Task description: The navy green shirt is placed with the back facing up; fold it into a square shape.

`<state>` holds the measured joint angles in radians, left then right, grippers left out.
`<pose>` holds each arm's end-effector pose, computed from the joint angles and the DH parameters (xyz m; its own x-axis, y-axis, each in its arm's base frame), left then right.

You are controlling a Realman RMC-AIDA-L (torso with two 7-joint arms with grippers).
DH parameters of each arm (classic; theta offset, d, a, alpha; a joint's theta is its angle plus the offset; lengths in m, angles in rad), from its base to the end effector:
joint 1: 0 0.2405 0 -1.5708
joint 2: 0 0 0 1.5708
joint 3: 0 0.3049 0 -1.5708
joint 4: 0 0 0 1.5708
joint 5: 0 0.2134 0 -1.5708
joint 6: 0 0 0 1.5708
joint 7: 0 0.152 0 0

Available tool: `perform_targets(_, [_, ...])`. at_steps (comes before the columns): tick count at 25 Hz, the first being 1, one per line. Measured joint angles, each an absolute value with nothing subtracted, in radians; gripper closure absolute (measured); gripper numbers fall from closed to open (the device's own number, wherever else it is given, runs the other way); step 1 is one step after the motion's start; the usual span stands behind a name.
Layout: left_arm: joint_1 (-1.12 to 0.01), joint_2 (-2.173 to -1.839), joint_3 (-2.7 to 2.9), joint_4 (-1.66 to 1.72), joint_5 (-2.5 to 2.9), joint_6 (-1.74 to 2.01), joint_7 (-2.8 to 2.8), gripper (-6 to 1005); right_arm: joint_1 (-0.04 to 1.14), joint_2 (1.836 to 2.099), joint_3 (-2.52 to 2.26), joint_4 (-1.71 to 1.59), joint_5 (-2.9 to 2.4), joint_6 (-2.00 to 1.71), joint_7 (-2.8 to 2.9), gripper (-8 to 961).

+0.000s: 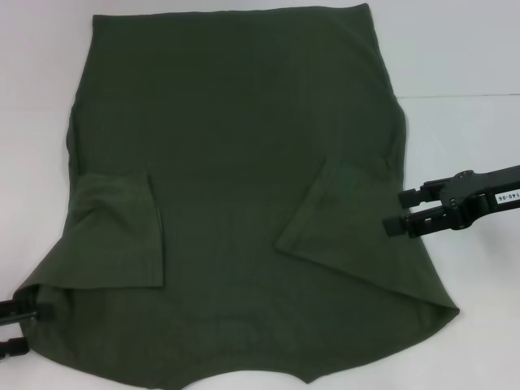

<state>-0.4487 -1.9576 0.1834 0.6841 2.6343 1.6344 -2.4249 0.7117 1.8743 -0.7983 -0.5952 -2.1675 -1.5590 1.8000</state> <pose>-0.4267 0.2911 0.0455 -0.2247 0.8999 0.3739 0.9744 0.2072 0.0868 0.2905 0.4137 0.0291 0.7743 -0.5870 -0.2365 -0.6184 -0.7812 -0.0859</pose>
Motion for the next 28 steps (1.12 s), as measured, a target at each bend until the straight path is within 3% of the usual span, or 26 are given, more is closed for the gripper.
perform_targets(28, [-0.508,-1.957,0.208,0.614,2.633,1.589,-2.433,86,0.712,1.875,-0.797,-0.592,-2.167,-1.552,1.796,81])
